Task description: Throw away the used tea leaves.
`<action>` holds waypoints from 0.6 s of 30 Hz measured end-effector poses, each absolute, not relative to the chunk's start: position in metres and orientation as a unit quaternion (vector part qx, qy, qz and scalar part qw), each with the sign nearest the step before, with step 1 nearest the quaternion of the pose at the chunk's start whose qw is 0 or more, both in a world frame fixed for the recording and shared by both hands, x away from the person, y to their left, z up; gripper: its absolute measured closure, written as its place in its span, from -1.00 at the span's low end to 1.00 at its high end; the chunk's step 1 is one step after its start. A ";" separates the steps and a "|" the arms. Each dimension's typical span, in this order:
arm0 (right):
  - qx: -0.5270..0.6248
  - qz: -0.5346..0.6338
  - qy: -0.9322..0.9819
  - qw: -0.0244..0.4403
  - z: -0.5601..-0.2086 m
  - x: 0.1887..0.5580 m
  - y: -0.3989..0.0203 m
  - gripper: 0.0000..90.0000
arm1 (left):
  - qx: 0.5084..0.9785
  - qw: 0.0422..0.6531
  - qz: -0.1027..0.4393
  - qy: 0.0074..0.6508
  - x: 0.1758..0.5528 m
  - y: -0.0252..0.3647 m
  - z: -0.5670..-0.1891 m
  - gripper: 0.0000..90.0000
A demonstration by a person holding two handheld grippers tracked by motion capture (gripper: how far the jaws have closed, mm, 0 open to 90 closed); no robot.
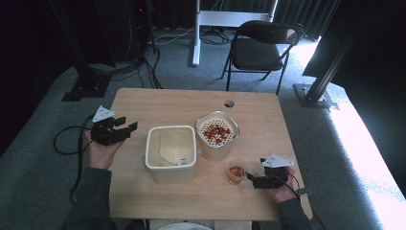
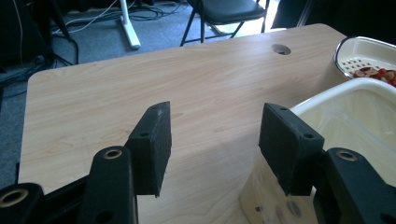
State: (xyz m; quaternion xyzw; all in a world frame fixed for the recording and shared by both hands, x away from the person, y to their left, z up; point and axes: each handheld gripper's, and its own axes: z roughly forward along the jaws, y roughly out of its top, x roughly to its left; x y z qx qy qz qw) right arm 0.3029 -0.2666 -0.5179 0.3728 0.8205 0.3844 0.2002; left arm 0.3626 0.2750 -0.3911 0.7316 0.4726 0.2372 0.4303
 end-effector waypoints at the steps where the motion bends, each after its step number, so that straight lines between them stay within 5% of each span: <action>1: 0.367 0.389 0.822 0.197 -0.518 0.300 -0.267 -0.68 | 0.732 0.430 0.236 0.473 0.362 0.276 -0.392 0.00; 18: 0.293 0.491 0.809 0.135 -0.519 0.297 -0.237 -0.67 | 0.726 0.421 0.232 0.491 0.363 0.278 -0.411 0.00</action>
